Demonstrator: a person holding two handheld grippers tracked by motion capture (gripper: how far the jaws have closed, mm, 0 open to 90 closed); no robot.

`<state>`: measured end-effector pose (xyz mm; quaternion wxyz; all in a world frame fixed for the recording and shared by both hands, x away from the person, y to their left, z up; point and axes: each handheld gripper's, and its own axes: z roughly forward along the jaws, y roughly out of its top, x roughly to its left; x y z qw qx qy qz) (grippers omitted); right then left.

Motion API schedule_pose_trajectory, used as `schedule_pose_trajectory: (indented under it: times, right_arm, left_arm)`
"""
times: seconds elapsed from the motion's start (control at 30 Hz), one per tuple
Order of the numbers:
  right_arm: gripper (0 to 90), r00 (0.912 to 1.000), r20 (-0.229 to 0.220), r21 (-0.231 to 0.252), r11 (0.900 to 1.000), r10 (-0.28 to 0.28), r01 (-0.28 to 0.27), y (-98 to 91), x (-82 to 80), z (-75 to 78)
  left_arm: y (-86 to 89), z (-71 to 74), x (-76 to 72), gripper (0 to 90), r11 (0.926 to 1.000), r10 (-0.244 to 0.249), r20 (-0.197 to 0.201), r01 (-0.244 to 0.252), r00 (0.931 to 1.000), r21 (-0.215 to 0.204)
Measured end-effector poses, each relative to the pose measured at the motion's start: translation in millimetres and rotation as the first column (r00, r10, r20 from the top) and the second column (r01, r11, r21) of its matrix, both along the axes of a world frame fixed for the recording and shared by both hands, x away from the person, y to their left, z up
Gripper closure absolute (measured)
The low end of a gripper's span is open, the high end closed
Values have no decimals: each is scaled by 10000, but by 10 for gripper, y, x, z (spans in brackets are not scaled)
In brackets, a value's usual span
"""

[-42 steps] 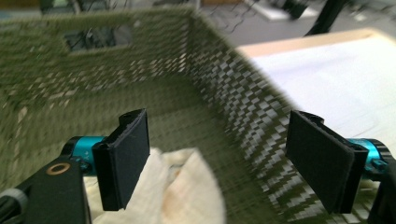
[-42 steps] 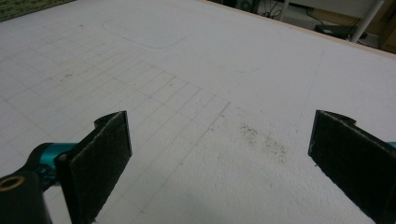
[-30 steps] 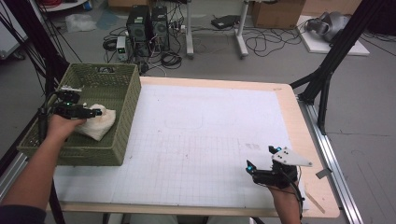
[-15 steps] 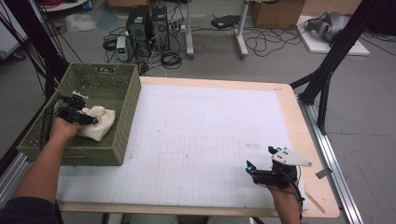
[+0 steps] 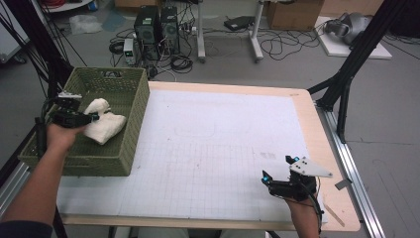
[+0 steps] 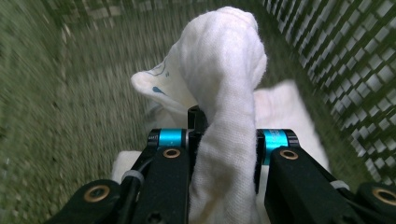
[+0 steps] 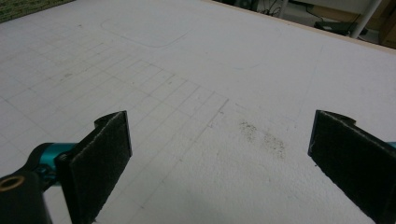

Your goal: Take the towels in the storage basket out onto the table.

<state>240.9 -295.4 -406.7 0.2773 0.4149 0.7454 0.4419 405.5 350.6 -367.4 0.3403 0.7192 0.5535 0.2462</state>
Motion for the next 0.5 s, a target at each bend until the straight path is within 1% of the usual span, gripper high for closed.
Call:
schedule_pose_trajectory:
  times: [0.03,0.07,0.1,0.17,0.2,0.27,0.37,0.5]
  right_arm:
    - [53,10000,11,6,10000,-5,5,3,-1,2]
    - [53,10000,22,-26,10000,-3,3,5,-5,7]
    - [53,10000,57,-11,10000,2,-2,7,-5,10]
    - [53,10000,40,1,10000,1,-1,9,-8,12]
    - [53,10000,39,6,10000,8,-8,10,-9,13]
    - [53,10000,63,19,10000,-5,5,11,-10,15]
    - [53,10000,50,57,10000,-15,15,15,-15,22]
    - [53,10000,79,13,10000,-2,2,21,-13,22]
  left_arm:
    - [4,23,-17,784,10000,7,196,-6,9998,-81]
    - [19,87,-63,786,9994,82,784,-56,9969,-334]
    - [19,87,-63,787,9994,82,784,-56,9969,-334]
    - [34,143,-106,789,9983,115,1311,-39,9913,-584]
    - [40,171,-128,790,9976,134,1581,-25,9873,-689]
    - [51,226,-168,790,9951,166,2099,43,9776,-983]
    - [53,311,-226,790,9923,123,2763,222,9610,-1215]
    - [28,443,-303,790,9869,149,3631,446,9316,-1550]
